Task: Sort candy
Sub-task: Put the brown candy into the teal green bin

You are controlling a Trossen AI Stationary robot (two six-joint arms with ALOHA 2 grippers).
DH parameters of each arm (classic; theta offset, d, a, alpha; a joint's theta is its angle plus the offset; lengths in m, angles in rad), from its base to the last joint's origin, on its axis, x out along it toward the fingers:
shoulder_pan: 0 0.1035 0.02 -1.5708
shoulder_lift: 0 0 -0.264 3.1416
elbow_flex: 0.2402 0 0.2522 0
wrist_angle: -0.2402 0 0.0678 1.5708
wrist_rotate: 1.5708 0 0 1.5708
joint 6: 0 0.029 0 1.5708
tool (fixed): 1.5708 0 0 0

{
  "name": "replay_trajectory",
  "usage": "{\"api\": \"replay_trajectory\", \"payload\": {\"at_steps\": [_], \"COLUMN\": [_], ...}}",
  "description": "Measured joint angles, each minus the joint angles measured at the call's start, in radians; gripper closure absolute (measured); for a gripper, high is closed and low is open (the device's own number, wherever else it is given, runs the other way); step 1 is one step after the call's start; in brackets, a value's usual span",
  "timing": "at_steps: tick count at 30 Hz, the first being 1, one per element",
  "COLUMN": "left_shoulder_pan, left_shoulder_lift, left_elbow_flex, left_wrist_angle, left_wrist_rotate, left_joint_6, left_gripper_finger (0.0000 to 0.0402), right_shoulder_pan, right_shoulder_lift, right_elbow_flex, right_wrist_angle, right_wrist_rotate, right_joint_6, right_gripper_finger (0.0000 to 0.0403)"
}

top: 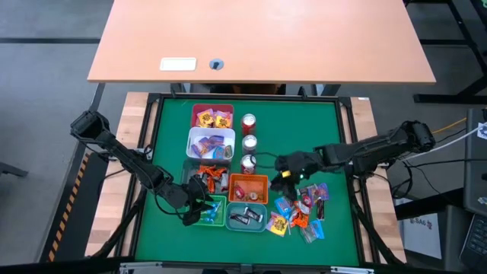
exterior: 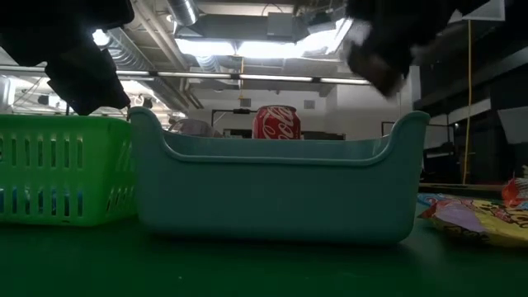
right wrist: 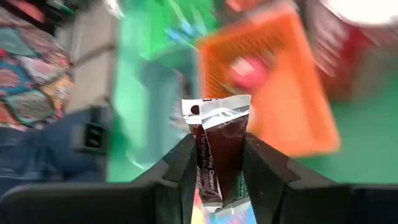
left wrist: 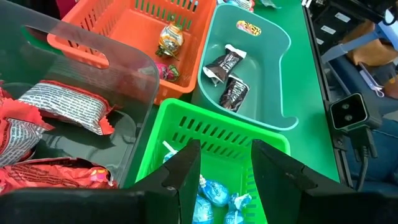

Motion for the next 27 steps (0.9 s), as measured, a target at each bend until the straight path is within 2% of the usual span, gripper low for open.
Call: {"api": "replay_trajectory", "payload": {"at_steps": [5, 8, 21, 27], "left_shoulder_pan": [0.0, 0.0, 0.0, 0.0], "left_shoulder_lift": [0.0, 0.0, 0.0, 0.0], "left_elbow_flex": [0.0, 0.0, 0.0, 0.0], "left_wrist_angle": [0.003, 0.013, 0.038, 0.046], "left_wrist_rotate": [0.0, -0.001, -0.006, -0.007], "left_joint_6": [0.0, 0.0, 0.0, 0.0], "left_gripper_finger": [0.027, 0.027, 0.027, 0.027], "right_shoulder_pan": [0.107, 0.15, 0.254, 0.259], "right_shoulder_lift": [0.029, 0.057, 0.268, 0.313], "right_elbow_flex": [0.002, 0.002, 0.002, 0.002], "right_wrist_angle": [0.202, 0.259, 0.561, 0.581], "right_wrist_rotate": [0.095, 0.134, 0.133, 0.117], "right_joint_6": [0.0, 0.0, 0.004, 0.004], "right_gripper_finger": [0.0292, 0.0292, 0.0292, 0.0292]}}
